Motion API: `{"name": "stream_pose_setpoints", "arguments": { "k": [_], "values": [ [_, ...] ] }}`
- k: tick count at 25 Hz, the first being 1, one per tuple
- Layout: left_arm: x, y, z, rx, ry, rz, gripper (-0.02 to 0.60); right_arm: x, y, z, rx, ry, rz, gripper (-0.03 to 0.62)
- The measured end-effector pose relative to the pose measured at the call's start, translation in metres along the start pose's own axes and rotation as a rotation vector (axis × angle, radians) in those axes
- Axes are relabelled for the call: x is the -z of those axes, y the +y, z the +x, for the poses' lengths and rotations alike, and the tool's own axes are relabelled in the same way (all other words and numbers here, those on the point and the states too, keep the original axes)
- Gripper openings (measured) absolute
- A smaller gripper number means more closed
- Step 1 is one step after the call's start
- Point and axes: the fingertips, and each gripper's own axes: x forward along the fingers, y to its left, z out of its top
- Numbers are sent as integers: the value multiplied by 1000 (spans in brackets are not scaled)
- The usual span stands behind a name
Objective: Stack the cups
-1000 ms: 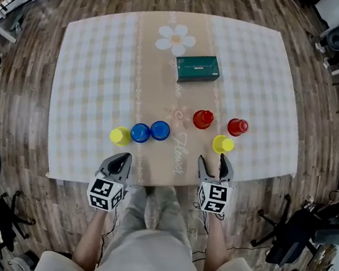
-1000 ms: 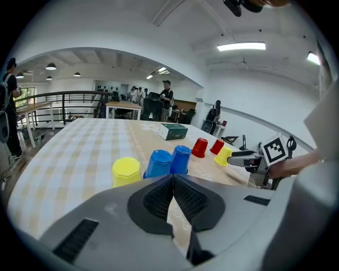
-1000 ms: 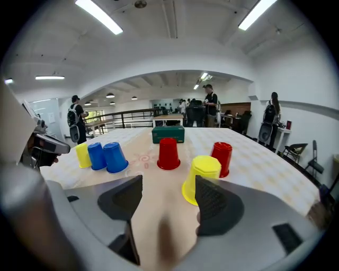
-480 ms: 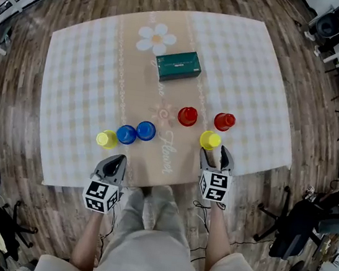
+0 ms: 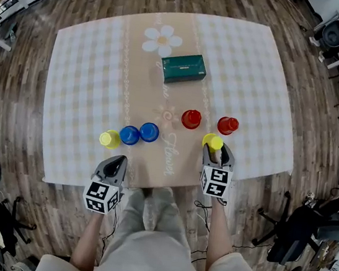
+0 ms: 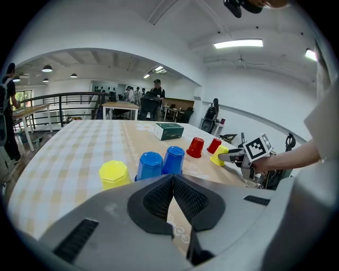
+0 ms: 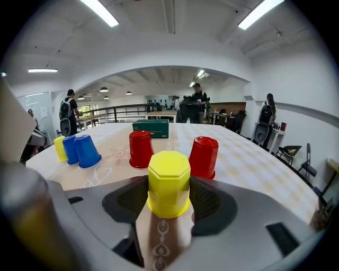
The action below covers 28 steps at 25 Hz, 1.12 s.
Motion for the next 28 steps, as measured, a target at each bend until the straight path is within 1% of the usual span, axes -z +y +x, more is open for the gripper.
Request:
{"name": "stream_pose_setpoints", "arguments": {
  "k": [6, 11, 15, 21, 28],
  "values": [
    [1, 4, -3, -6, -4, -3, 12, -5, 3, -2, -9, -5, -21, 236],
    [0, 8, -10, -15, -16, -16, 12, -27, 23, -18, -50, -47, -44, 235],
    [0, 13, -17, -25, -29, -25, 12, -49, 52, -33, -102, -77, -94, 233],
    [1, 27, -35, -60, -59, -51, 12, -77, 110, -42, -201, -108, -171, 232],
    [0, 45, -61, -123, -107, -93, 12, -106, 176, -41, -323, -140, -247, 232]
  ]
}}
